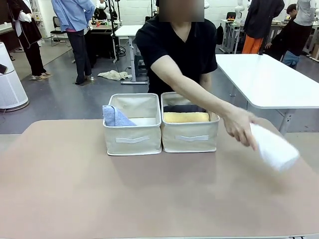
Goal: Sort the towels based on their folding style.
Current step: Pick up another triangle-folded towel from the table and place it in the left Fabric basket.
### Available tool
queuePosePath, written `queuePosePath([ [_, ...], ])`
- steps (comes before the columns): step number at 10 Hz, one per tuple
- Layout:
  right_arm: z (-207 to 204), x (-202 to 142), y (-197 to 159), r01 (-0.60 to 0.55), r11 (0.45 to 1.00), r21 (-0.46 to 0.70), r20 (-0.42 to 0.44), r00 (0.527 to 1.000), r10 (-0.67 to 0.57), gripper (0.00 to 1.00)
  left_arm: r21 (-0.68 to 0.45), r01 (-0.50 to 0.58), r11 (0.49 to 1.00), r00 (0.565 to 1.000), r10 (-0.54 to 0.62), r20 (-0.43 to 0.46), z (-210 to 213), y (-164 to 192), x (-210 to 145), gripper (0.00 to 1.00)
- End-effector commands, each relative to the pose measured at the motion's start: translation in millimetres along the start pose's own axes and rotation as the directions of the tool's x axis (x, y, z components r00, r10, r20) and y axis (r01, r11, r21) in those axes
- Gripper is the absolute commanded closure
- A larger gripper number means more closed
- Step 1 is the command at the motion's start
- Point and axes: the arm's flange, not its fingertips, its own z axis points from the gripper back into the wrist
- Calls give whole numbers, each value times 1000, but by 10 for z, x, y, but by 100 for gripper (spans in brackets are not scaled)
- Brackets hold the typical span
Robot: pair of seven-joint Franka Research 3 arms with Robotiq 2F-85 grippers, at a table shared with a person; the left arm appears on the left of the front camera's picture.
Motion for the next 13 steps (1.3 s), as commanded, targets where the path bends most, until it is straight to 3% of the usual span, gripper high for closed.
queuePosePath([
  [1,31,-4,33,14,1000,-12,29,999,-14,100,-3,-10,1000,1000,10,-5,12,-15,8,0],
  [5,35,98,127,-15,1000,-25,27,1000,16,100,-3,-10,1000,1000,10,-5,12,-15,8,0],
  [9,-93,308,348,-122,993,-11,27,992,122,100,-3,-10,1000,1000,10,-5,12,-15,8,0],
  [11,-160,555,752,-270,963,14,52,962,269,100,-3,-10,1000,1000,10,-5,12,-15,8,0],
  [13,-390,921,1511,-446,895,-17,-22,895,446,100,-3,-10,1000,1000,10,-5,12,-15,8,0],
])
